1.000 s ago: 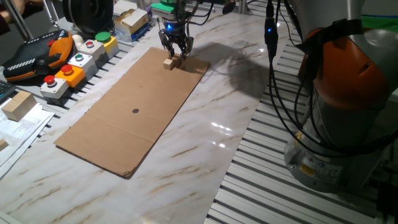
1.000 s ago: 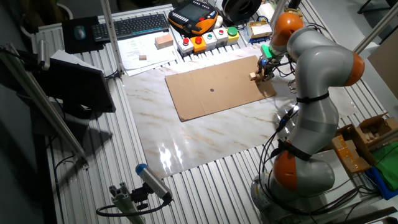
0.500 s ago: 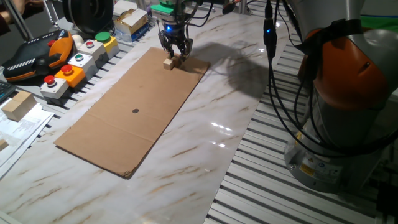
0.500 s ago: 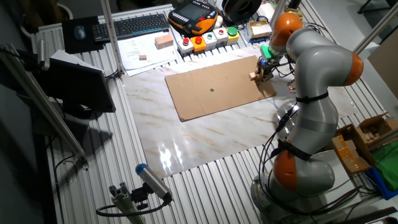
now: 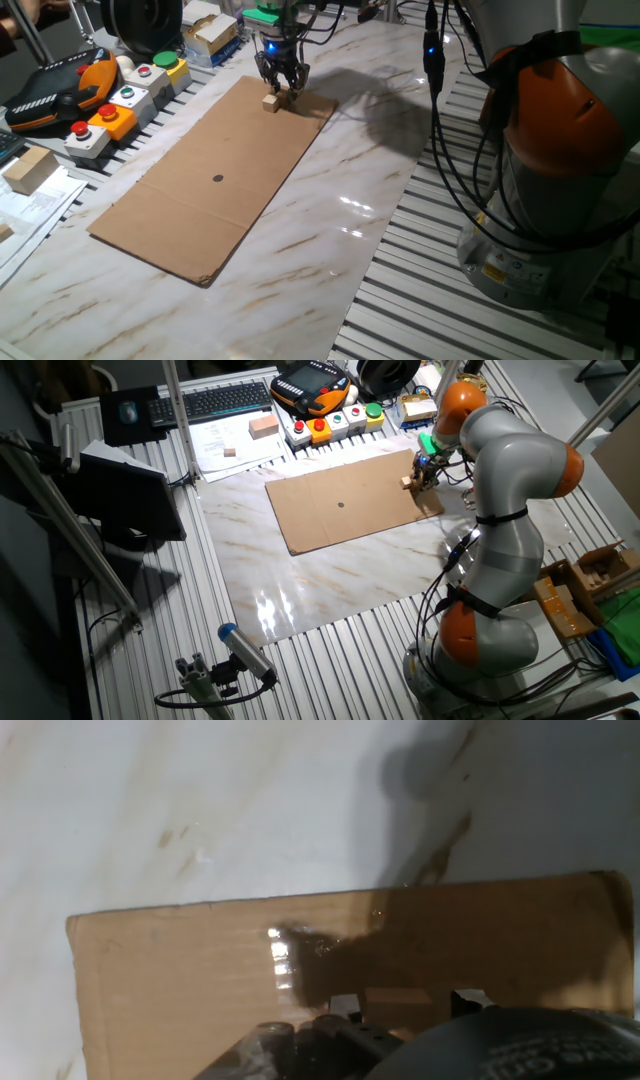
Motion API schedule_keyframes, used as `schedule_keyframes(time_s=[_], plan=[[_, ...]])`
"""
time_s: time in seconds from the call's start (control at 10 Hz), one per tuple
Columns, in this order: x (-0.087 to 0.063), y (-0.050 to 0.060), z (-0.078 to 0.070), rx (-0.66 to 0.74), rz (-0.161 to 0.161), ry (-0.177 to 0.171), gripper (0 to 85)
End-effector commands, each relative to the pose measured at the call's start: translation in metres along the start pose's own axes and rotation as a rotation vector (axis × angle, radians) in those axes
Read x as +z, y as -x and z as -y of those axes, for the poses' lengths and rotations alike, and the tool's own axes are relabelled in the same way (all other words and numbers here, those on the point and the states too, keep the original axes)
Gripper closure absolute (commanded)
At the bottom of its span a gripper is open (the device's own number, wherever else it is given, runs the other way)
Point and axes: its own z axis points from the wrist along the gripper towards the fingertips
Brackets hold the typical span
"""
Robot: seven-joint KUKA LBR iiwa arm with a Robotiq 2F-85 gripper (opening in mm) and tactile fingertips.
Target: Use the gripper to push the small block from left to right
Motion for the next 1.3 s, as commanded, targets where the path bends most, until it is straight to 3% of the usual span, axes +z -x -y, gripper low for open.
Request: schedule_keyframes(time_s=[0.0,0.1,0.2,0.3,1.2], plan=[[0.0000,-0.0001,-0.0001,-0.004,0.001,0.000,43.7],[0.0002,-0.0002,-0.0001,-0.007,0.002,0.002,50.0],[0.0003,0.0000,0.0000,-0.018,0.001,0.005,72.3],[0.0001,0.0008,0.0004,-0.024,-0.002,0.008,84.0],[-0.0053,0.0021,-0.0010,-0.043,0.004,-0.001,84.0]])
